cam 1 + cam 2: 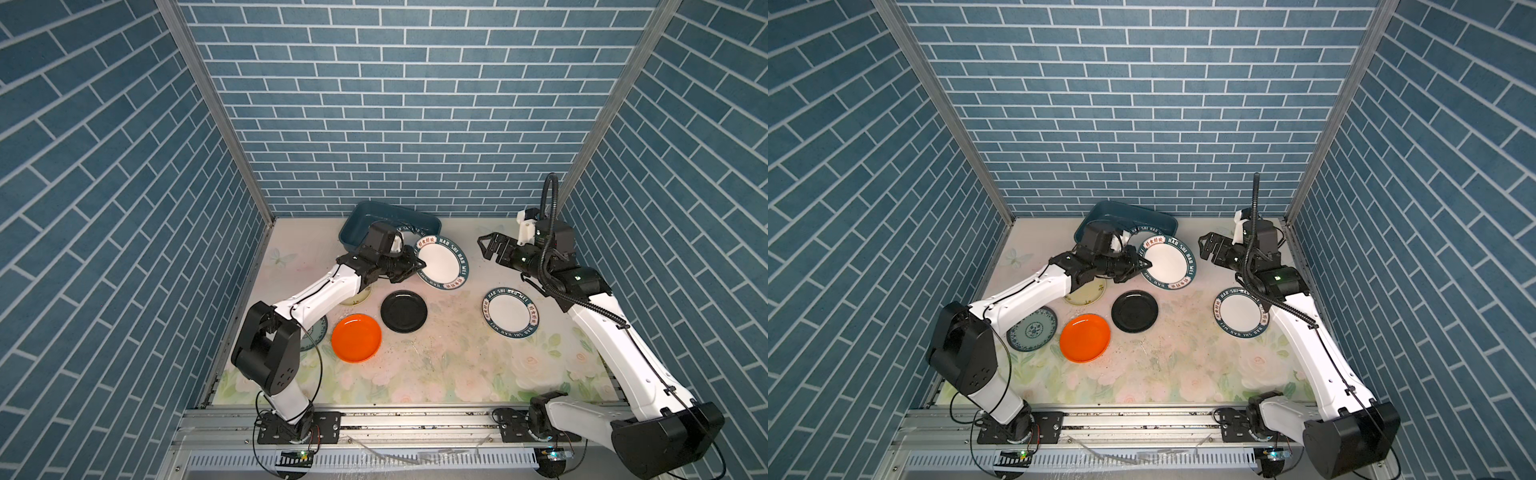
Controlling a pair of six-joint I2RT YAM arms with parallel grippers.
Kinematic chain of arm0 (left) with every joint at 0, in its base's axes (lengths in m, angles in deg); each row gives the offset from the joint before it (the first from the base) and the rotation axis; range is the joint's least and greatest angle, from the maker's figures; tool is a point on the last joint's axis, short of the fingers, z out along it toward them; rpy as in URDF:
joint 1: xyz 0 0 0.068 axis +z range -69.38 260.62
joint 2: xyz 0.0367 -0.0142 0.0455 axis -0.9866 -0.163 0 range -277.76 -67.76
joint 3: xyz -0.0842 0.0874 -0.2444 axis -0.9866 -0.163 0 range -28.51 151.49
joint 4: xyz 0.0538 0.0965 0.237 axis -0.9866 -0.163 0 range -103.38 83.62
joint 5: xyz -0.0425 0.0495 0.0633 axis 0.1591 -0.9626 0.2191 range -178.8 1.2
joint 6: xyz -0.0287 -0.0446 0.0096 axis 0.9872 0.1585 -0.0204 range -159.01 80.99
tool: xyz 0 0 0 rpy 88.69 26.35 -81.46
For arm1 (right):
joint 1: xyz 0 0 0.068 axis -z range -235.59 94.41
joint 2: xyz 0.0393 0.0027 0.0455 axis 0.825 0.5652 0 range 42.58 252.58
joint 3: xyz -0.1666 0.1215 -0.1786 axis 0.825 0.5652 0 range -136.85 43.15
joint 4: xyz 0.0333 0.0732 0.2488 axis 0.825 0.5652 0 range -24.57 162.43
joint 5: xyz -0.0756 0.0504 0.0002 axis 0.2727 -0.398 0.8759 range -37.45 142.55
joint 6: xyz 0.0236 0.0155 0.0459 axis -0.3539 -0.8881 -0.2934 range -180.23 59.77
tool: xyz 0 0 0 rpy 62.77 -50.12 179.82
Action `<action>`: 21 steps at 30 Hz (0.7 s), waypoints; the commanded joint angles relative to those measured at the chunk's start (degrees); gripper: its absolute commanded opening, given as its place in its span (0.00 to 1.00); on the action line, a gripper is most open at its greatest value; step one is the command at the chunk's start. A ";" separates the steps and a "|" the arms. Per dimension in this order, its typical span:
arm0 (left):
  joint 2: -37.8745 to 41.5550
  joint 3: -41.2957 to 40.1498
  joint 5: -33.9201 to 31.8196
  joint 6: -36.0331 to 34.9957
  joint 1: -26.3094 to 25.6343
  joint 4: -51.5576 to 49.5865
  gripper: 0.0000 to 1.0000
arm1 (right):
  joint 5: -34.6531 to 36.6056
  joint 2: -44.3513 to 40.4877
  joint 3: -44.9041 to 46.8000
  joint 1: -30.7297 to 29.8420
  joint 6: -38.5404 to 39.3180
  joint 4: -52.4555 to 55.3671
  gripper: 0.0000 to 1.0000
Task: Place the plates into the plastic bin on the countertop
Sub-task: Place the plate in the plastic bin.
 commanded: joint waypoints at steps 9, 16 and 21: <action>-19.91 20.02 3.85 -3.87 12.63 -4.18 0.01 | 3.79 4.03 -5.92 0.49 0.28 -1.20 0.98; -33.90 33.48 6.45 -2.43 15.03 -5.72 0.02 | 8.09 8.51 -7.50 0.49 -1.31 -3.02 0.98; -39.45 41.05 5.19 -4.83 15.11 -11.82 0.02 | 9.15 11.23 -8.74 0.54 -2.42 -3.84 0.98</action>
